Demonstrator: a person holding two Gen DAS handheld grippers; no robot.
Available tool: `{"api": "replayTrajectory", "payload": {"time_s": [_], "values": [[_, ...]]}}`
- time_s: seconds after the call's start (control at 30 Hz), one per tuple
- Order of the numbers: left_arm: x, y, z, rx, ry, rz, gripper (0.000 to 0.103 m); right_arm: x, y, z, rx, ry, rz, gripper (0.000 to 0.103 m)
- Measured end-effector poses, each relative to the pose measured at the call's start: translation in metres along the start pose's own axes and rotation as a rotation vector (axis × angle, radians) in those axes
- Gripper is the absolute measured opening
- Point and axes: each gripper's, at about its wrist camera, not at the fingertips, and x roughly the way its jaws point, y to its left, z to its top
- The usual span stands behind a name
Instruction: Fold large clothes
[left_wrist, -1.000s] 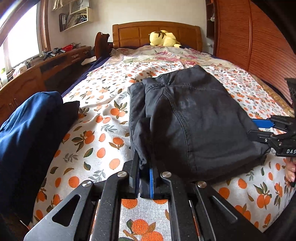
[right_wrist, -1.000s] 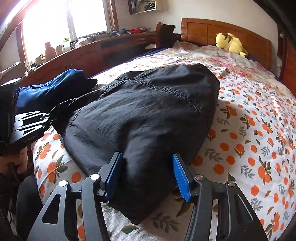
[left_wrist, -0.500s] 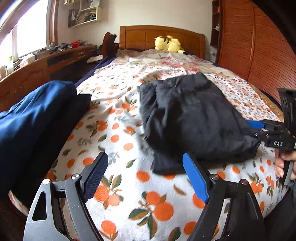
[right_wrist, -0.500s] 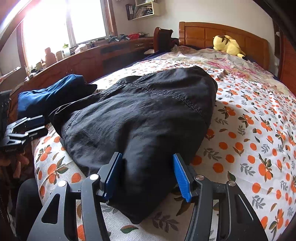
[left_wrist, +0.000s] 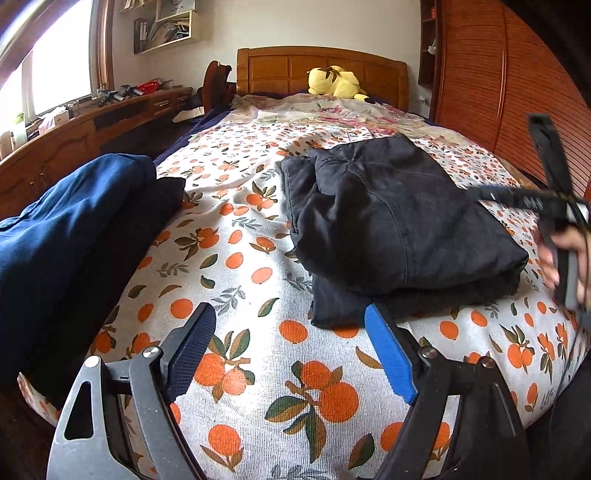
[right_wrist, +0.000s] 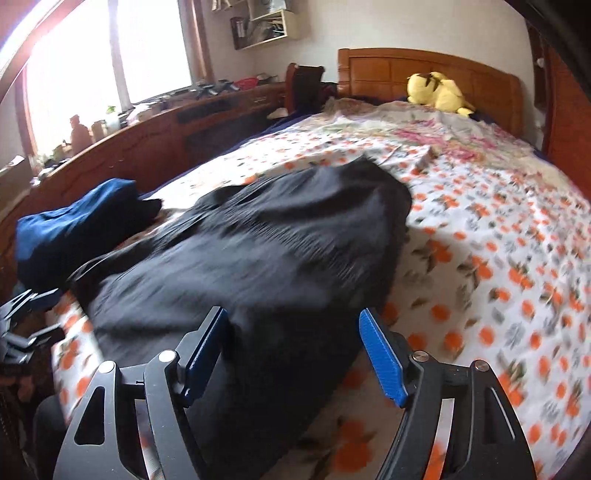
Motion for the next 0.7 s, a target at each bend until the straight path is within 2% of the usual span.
{"api": "replayTrajectory", "payload": {"time_s": [0.1,0.3,0.37,0.5,0.7], "values": [[0.005,-0.001,0.001,0.009,0.009,-0.009,0.083,0.022,-0.014,0.019,0.007,0.012,-0.021,0.075],[0.019,-0.003,0.004,0.016,0.031,-0.024,0.083,0.089,-0.041,0.042,0.06,0.101,-0.054,0.075],[0.023,-0.004,0.007,0.015,0.039,-0.032,0.083,0.105,-0.048,0.047,0.073,0.115,-0.045,0.078],[0.029,-0.01,0.011,0.022,0.05,-0.041,0.083,0.134,-0.065,0.054,0.136,0.137,0.008,0.089],[0.04,-0.019,0.012,0.048,0.079,-0.058,0.084,0.163,-0.075,0.048,0.154,0.161,0.088,0.091]]}}
